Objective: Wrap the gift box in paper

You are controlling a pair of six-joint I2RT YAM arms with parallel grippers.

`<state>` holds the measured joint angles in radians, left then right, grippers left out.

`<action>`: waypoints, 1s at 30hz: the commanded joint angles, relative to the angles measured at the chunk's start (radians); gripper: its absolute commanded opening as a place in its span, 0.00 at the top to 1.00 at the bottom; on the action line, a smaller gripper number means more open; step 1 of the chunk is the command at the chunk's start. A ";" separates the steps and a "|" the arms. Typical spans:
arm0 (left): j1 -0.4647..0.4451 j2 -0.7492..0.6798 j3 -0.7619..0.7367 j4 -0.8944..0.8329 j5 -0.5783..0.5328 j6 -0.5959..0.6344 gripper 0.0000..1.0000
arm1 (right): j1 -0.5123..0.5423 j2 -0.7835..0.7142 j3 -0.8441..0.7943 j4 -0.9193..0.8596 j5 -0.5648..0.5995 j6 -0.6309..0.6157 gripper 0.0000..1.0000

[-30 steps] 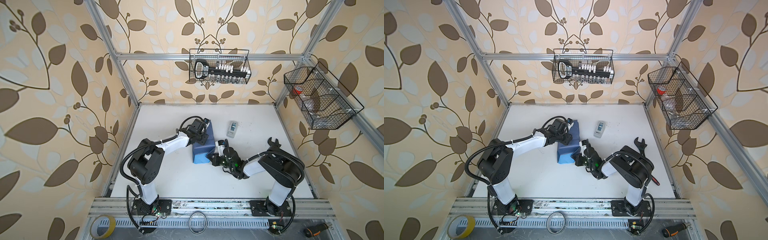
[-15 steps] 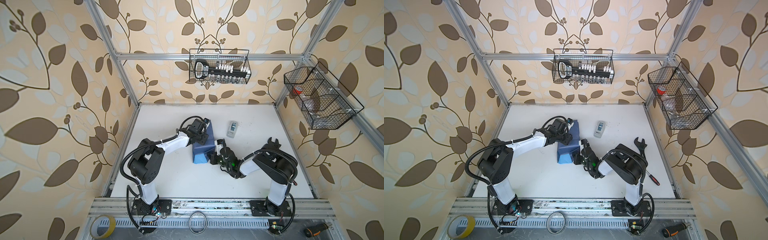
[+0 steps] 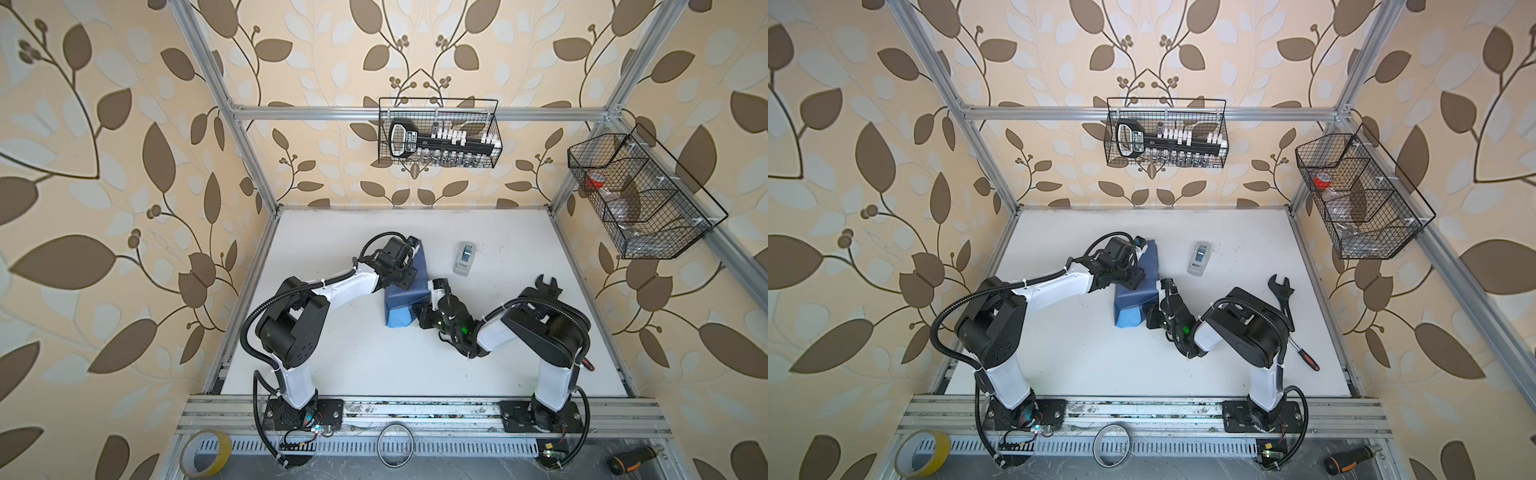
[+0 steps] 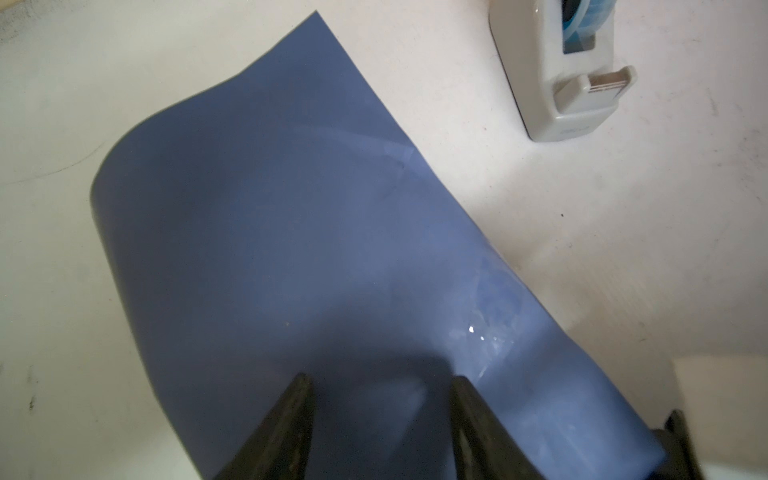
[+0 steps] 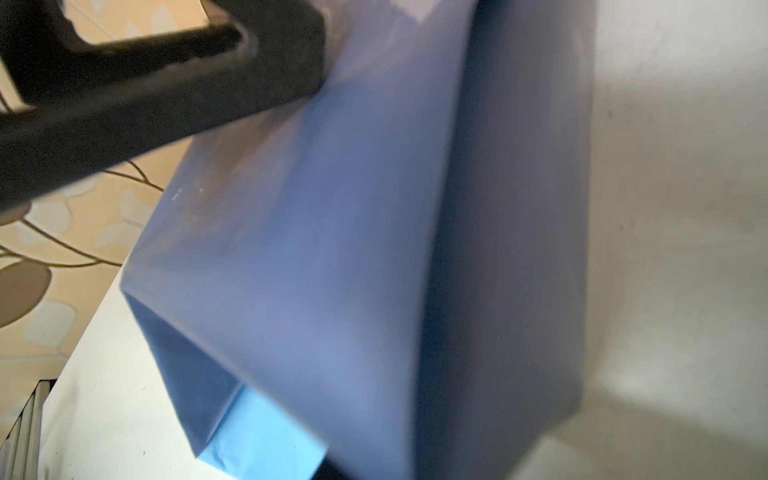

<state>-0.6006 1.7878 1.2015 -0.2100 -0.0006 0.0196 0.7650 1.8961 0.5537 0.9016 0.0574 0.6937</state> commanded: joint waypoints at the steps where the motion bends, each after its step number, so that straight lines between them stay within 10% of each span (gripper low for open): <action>1: 0.005 0.073 -0.029 -0.128 0.036 -0.013 0.47 | 0.000 0.029 -0.005 -0.048 0.036 -0.018 0.81; 30: 0.005 0.081 -0.031 -0.125 0.038 -0.016 0.47 | 0.032 0.039 -0.090 -0.020 -0.018 0.034 0.87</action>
<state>-0.5983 1.7947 1.2030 -0.1932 -0.0010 0.0196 0.7826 1.9163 0.5148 0.9821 0.0776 0.7055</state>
